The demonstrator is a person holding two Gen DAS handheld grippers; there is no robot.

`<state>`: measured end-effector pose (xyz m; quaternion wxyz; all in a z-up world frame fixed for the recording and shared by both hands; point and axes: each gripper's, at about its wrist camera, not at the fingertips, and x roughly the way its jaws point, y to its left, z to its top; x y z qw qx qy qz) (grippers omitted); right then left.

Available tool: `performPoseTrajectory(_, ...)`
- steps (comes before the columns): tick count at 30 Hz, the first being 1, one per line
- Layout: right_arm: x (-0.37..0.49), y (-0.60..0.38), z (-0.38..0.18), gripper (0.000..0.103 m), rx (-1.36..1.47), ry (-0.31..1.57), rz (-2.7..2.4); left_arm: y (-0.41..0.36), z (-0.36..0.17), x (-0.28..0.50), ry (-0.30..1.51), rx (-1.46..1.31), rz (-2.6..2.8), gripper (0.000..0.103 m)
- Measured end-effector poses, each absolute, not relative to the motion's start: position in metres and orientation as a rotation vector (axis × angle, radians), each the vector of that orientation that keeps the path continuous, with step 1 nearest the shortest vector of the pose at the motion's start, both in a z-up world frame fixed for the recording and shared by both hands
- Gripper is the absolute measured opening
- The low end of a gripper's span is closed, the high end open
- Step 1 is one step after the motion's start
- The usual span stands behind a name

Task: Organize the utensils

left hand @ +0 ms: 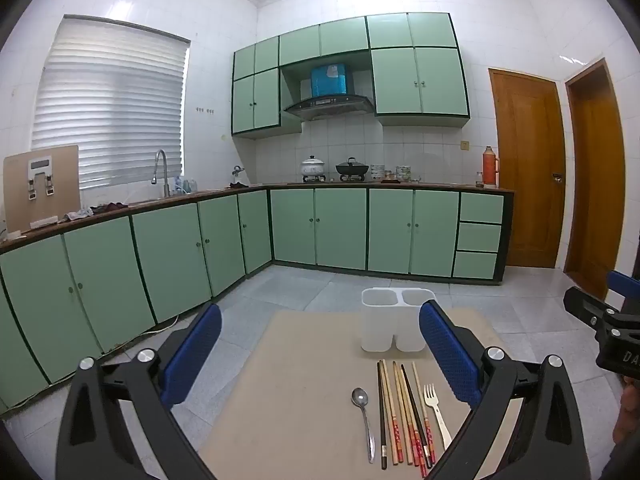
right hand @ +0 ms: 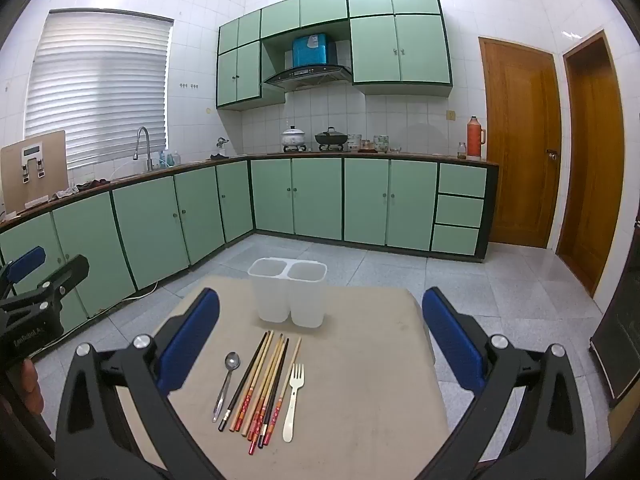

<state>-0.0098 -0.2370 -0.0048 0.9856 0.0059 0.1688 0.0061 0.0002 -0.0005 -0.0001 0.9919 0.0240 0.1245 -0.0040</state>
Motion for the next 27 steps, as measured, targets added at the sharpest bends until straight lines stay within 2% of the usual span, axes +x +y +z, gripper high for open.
performPoseTrajectory(27, -0.007, -0.239, -0.007, 0.098, 0.024, 0.344, 0.006, 0.0, -0.009, 0.006, 0.261, 0.044, 0.004, 0.097)
